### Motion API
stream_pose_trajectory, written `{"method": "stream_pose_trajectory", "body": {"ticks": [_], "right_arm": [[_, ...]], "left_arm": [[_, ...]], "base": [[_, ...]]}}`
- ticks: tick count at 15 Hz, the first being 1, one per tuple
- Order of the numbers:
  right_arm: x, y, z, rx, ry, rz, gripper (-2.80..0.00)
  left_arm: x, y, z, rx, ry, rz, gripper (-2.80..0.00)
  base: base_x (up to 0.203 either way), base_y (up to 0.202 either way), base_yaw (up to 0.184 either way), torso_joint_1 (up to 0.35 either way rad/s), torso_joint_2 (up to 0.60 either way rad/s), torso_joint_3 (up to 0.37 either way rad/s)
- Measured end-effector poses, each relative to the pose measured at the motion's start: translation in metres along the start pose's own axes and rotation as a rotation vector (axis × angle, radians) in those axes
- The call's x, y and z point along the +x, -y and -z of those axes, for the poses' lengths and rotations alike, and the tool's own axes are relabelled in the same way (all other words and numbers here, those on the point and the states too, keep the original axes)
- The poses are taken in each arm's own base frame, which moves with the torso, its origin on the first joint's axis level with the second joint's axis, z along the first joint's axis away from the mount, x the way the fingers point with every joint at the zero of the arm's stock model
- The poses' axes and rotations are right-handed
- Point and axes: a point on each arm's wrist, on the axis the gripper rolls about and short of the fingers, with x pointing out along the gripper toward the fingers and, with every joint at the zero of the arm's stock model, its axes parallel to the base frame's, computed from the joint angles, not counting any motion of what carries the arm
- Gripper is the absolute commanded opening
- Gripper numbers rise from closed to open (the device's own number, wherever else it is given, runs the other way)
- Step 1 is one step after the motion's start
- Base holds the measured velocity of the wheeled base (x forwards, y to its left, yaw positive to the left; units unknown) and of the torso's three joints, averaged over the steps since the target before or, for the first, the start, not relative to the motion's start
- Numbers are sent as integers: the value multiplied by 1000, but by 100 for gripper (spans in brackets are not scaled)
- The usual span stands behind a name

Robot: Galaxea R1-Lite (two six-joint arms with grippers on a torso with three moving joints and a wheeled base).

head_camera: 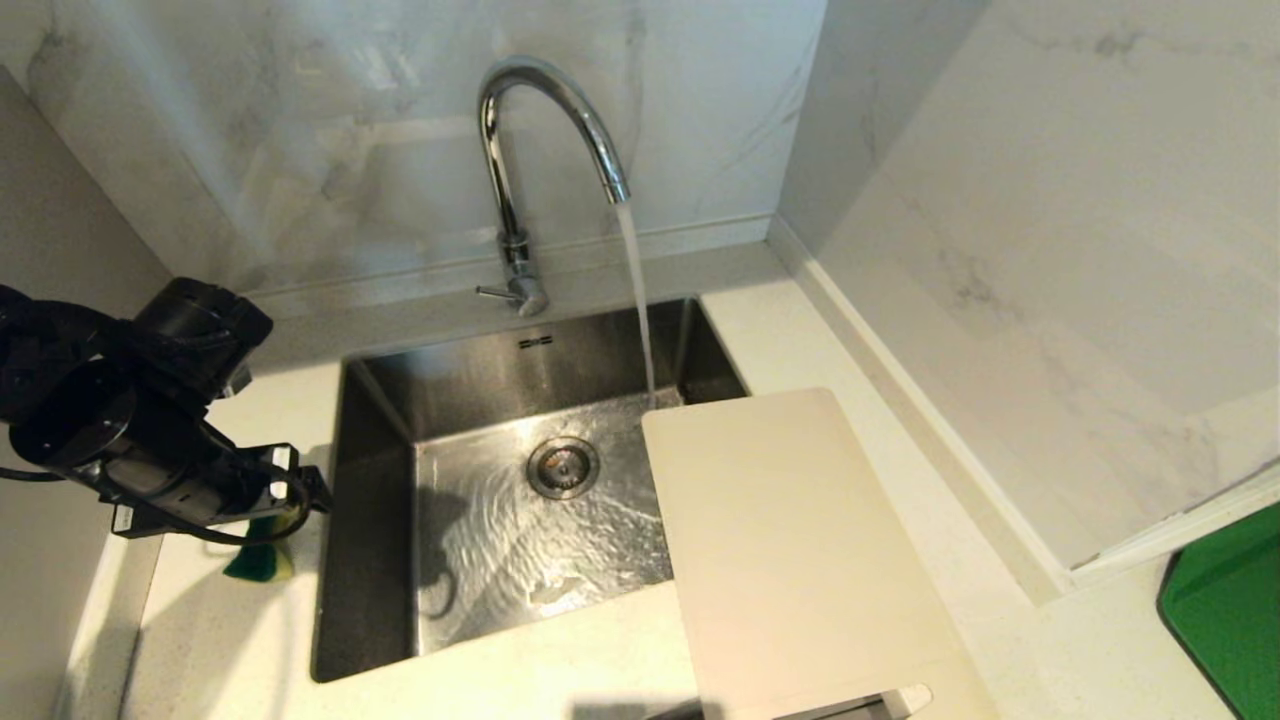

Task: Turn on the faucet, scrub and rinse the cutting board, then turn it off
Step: Turn off the tap

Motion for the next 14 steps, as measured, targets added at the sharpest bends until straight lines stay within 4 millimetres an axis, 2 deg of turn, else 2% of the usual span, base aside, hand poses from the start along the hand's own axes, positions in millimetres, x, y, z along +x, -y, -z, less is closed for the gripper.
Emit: {"method": "stream_pose_trajectory", "body": {"ticks": [8,14], "right_arm": [[0,0,0,0,0,-1,-280],[0,0,0,0,0,0,-280]], "left_arm": [[-11,2,1,7,26,28,0],[-12,3,1,9,28,30,0]], "base": [[0,0,0,0,0,0],[0,0,0,72,-135,-68]]}}
